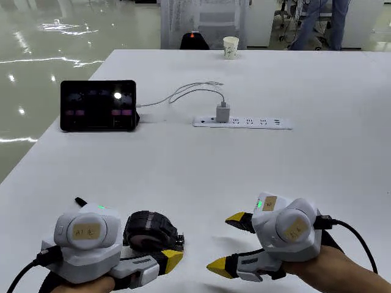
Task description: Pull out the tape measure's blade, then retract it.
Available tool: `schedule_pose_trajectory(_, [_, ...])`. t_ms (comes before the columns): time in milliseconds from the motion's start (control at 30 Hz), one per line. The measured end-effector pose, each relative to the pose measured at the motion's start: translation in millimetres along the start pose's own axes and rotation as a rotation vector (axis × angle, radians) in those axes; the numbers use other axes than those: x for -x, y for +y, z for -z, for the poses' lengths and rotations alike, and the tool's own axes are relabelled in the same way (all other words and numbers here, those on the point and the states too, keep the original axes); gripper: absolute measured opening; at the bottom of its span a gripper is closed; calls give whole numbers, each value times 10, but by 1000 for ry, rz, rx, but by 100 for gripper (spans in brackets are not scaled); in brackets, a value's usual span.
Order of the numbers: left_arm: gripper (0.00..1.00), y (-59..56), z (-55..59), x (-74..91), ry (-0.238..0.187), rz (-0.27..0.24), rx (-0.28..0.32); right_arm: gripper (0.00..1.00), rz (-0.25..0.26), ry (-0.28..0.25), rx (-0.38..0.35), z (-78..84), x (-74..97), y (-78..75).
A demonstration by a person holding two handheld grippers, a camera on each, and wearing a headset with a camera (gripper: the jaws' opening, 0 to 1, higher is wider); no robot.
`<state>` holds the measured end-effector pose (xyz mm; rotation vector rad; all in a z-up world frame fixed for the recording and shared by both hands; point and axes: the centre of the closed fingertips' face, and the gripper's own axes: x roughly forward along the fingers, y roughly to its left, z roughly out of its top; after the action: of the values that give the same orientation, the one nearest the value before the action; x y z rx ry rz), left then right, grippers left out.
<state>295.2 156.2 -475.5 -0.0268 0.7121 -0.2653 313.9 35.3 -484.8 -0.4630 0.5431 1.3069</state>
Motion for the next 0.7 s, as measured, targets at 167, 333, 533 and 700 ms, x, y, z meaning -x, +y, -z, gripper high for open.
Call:
schedule_pose_trajectory(167, [80, -14, -33, 44, -20, 16, -23, 55, 36, -13, -37, 41, 115, -15])
schedule_pose_trajectory(333, [81, -40, -57, 85, -42, 38, -58, 61, 71, -24, -75, 88, 240, -15])
schedule_pose_trajectory(533, [84, -92, -41, 128, -53, 68, -80, 67, 112, -37, -125, 169, 384, -15])
schedule_pose_trajectory(700, [87, -105, -22, 180, -65, 89, -95, 70, 145, -51, -156, 234, 491, -11])
